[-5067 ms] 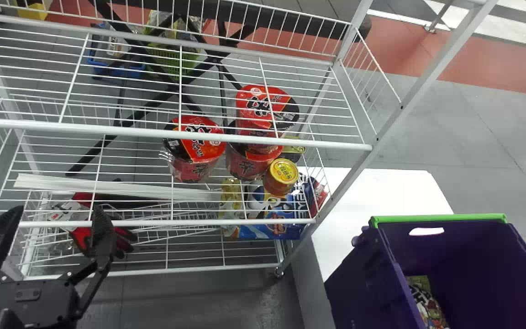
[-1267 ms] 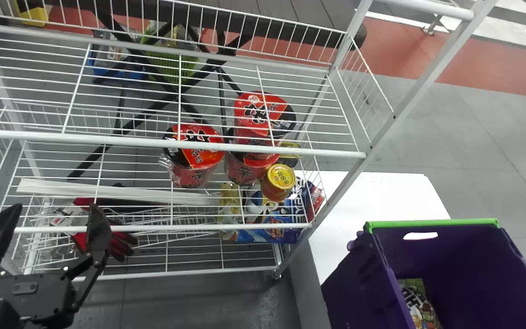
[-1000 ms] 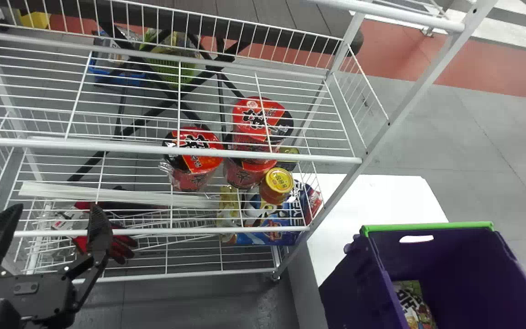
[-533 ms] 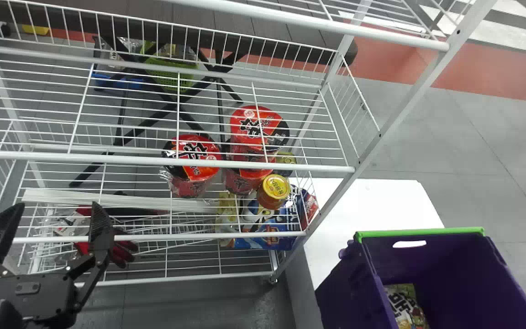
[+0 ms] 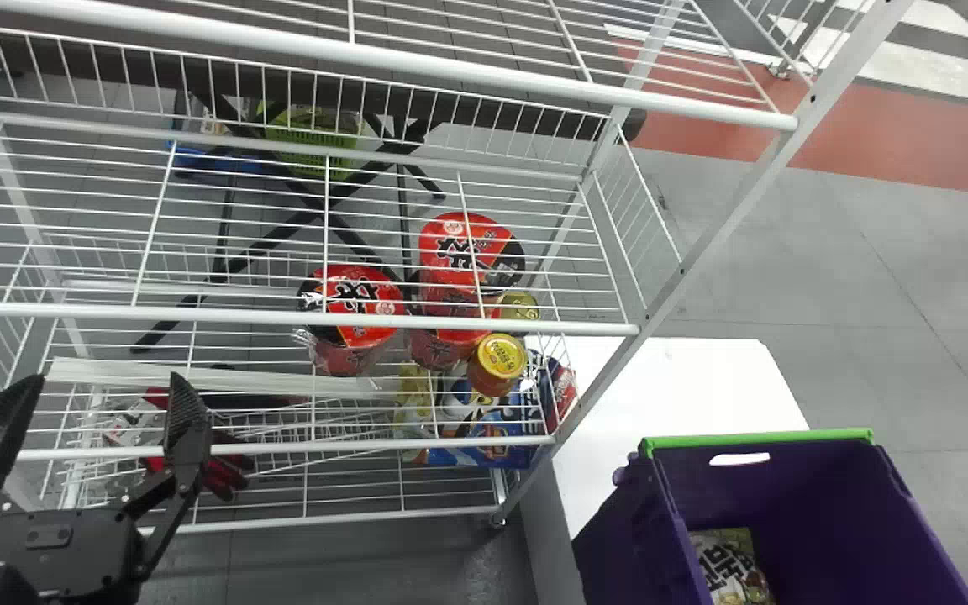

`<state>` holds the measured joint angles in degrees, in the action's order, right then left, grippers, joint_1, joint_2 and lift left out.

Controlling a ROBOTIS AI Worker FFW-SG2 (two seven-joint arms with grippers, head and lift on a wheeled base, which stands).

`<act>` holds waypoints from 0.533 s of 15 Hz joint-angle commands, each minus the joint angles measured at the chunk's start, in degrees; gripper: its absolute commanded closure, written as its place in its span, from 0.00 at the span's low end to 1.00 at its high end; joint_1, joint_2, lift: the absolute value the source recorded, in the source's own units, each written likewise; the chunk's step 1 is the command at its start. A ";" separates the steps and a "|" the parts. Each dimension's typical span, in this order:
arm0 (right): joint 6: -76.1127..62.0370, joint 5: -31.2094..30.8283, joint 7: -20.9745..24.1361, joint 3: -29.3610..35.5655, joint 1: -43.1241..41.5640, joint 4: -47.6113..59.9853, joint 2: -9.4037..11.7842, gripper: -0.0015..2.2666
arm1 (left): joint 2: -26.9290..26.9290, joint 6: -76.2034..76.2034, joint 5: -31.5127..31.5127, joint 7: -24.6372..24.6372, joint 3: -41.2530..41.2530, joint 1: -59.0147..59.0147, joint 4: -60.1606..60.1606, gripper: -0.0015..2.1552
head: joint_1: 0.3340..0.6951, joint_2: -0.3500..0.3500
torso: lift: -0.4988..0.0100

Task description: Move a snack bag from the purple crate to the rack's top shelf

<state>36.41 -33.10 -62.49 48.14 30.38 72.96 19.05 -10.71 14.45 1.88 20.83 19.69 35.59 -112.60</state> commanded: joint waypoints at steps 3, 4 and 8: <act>0.29 0.05 -0.62 0.64 0.30 2.54 -0.94 0.89 | -0.01 0.00 0.66 0.35 0.09 0.88 -0.69 0.07 | 1.00 0.00 | 0.32; 0.29 0.05 -0.70 0.73 0.38 2.98 -1.12 0.89 | -0.01 0.18 0.75 0.53 0.09 0.97 -0.69 0.07 | 1.00 0.00 | 0.33; -0.06 0.05 -0.70 0.73 0.30 4.12 -1.47 0.89 | 0.07 0.35 1.46 0.88 0.09 1.59 -1.13 0.07 | 1.00 0.00 | 0.36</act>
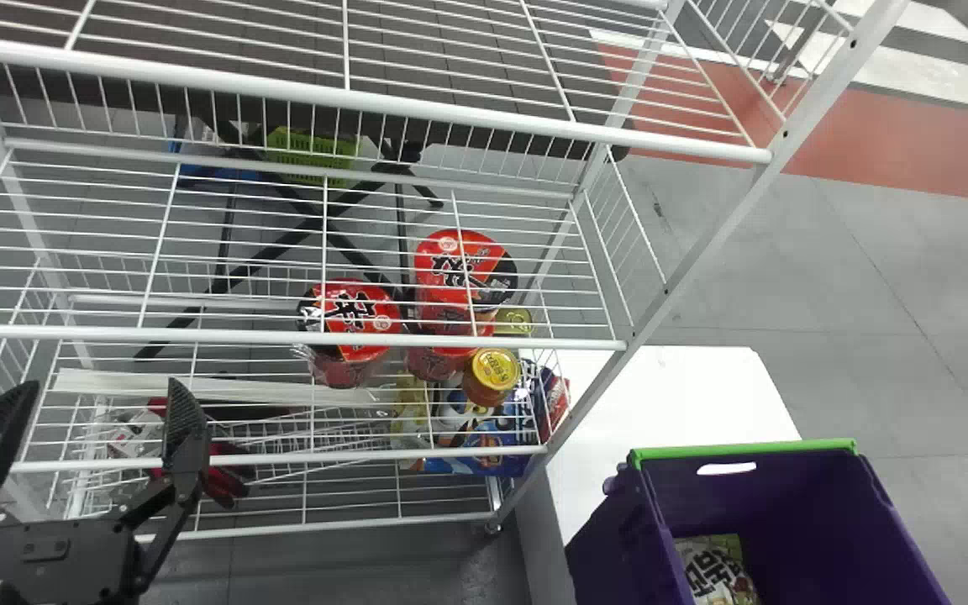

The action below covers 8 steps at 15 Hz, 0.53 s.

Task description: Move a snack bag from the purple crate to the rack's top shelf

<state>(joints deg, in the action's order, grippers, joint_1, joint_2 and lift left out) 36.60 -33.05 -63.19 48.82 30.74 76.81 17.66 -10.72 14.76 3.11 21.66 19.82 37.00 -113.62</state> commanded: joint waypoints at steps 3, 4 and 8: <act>-0.60 0.00 0.00 0.31 0.02 0.80 -0.08 0.89 | 0.08 0.22 0.49 0.58 -0.04 0.26 -0.11 0.07 | 1.00 0.00 | 0.38; -0.77 0.09 0.09 0.40 0.11 1.15 -0.17 0.89 | 0.08 0.22 0.58 0.58 -0.04 0.35 -0.11 0.07 | 1.00 0.00 | 0.39; -0.95 0.26 0.09 0.40 0.29 2.20 -0.61 0.89 | 0.08 0.22 1.19 0.66 -0.04 0.96 -0.99 0.07 | 1.00 0.00 | 0.42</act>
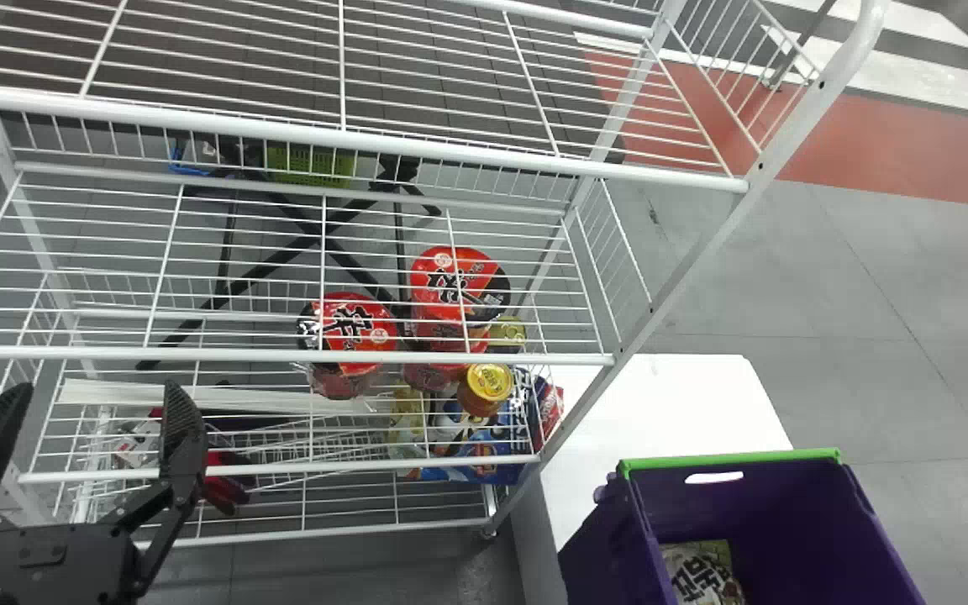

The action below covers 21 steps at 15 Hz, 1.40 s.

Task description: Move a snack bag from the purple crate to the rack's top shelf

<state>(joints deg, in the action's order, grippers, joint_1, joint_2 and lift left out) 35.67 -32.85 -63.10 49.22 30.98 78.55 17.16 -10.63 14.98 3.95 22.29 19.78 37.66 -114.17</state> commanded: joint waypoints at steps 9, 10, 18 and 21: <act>-0.02 0.07 0.09 -0.09 0.23 2.31 -0.90 0.89 | -0.18 0.00 0.80 0.13 -0.44 1.54 -2.19 0.07 | 1.00 0.00 | 0.49; -0.02 0.07 0.09 0.00 0.23 2.31 -0.90 0.89 | -0.18 -0.18 0.89 0.13 -0.35 1.54 -2.37 0.07 | 1.00 0.00 | 0.50; 0.15 -0.20 0.09 -0.09 0.31 3.28 -0.90 0.89 | -0.53 -0.88 0.89 -0.05 -0.26 2.16 -3.86 0.07 | 1.00 0.00 | 0.56; 0.86 -0.37 0.09 -0.44 0.31 3.80 -0.90 0.89 | -0.53 -0.88 0.89 -0.05 -0.44 2.42 -4.22 0.07 | 1.00 0.00 | 0.59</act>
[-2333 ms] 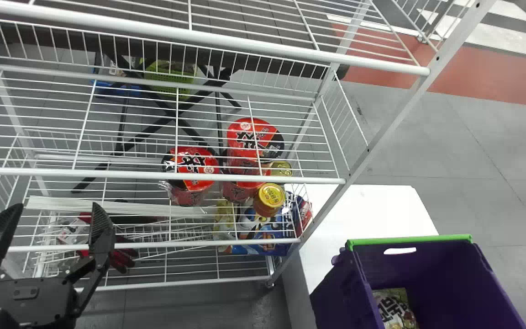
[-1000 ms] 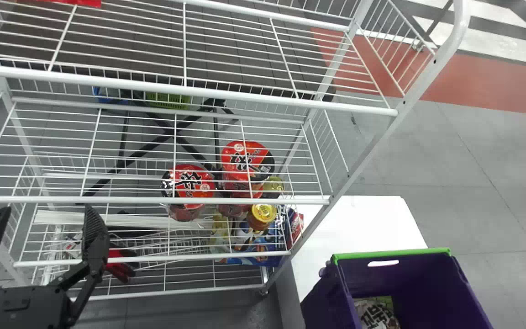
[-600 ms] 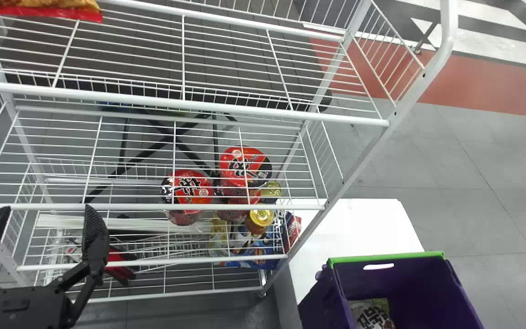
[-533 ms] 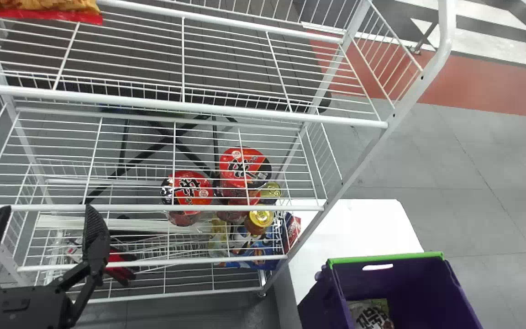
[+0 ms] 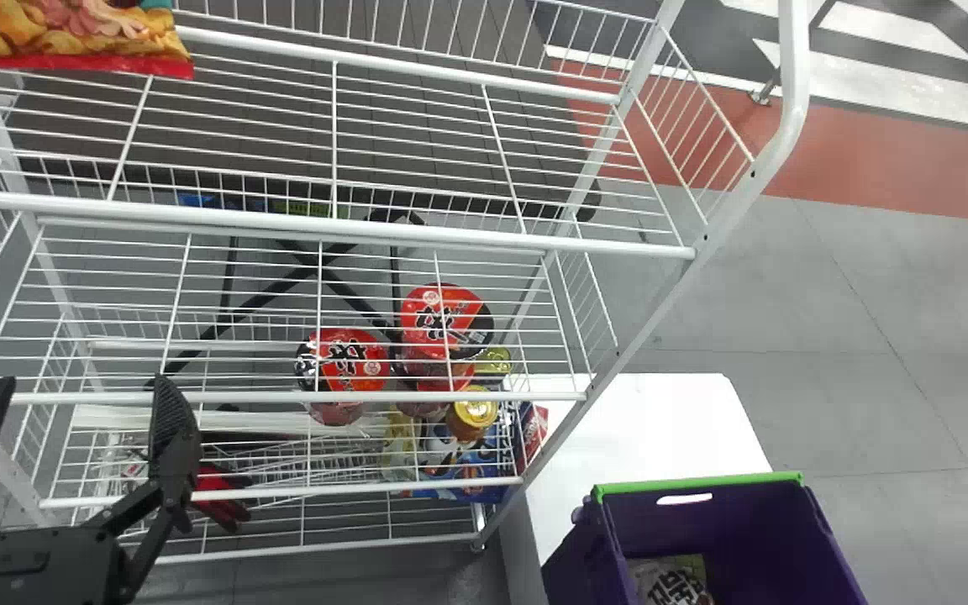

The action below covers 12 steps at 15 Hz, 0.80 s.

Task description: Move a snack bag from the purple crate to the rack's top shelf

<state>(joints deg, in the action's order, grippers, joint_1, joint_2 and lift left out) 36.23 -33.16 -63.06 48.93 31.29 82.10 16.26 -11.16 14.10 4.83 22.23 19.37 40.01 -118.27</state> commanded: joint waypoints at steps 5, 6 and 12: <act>0.29 -0.33 0.04 0.03 0.00 0.69 0.00 0.89 | 0.00 0.00 0.00 0.01 -0.03 0.07 -0.12 0.07 | 1.00 0.00 | 0.62; 0.29 -0.33 0.04 0.20 0.00 0.60 0.00 0.89 | 0.00 0.00 0.00 -0.08 -0.12 0.07 -0.03 0.07 | 1.00 0.00 | 0.63; 0.12 -0.24 0.04 0.29 -0.09 0.69 0.00 0.89 | 0.17 0.00 0.00 -0.17 -0.12 -0.02 0.06 0.07 | 1.00 0.00 | 0.68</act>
<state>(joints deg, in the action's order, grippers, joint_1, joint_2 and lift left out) 36.35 -33.48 -63.02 49.13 31.22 82.77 16.26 -11.05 14.10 4.83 22.06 19.30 40.08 -118.32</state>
